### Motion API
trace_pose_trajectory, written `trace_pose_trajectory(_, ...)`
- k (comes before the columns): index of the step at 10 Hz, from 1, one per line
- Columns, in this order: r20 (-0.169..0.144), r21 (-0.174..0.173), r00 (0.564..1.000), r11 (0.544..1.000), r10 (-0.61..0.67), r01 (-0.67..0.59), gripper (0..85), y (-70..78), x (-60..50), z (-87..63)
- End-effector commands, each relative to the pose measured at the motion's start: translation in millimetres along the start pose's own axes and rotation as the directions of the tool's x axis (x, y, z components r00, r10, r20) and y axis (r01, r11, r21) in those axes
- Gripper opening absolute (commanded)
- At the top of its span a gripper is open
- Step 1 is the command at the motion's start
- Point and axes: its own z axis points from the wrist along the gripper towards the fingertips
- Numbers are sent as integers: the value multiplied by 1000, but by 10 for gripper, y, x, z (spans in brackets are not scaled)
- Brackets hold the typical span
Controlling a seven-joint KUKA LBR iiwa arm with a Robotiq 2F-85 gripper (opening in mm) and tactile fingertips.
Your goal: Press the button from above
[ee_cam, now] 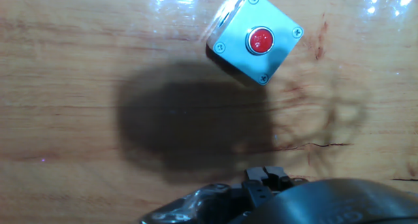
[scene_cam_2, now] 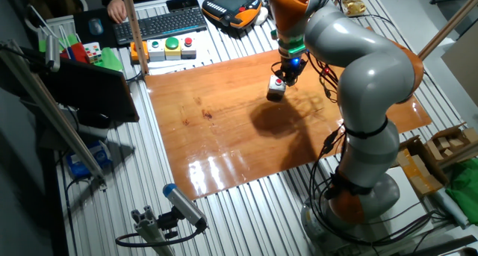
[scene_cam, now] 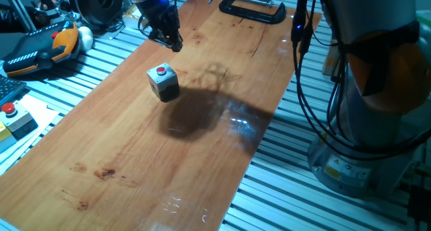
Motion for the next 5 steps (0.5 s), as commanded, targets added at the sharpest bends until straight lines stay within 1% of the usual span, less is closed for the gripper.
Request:
trace_pose_trajectory(1, 2, -3, 1000, 1000, -2, 2, 10, 0, 0, -2)
trace_pose_trajectory(2, 11, -9, 1000, 1000, 16, -16, 7, 0, 0, -2)
trace_pose_trajectory(3, 126, -31, 992, 999, -20, 24, 7, 0, 0, -2)
trace_pose_trajectory(4, 105, -111, 994, 994, 2, 10, 7, 0, 0, -2)
trace_pose_trajectory(5, 94, -130, 996, 992, 11, 1, 7, 0, 0, -2)
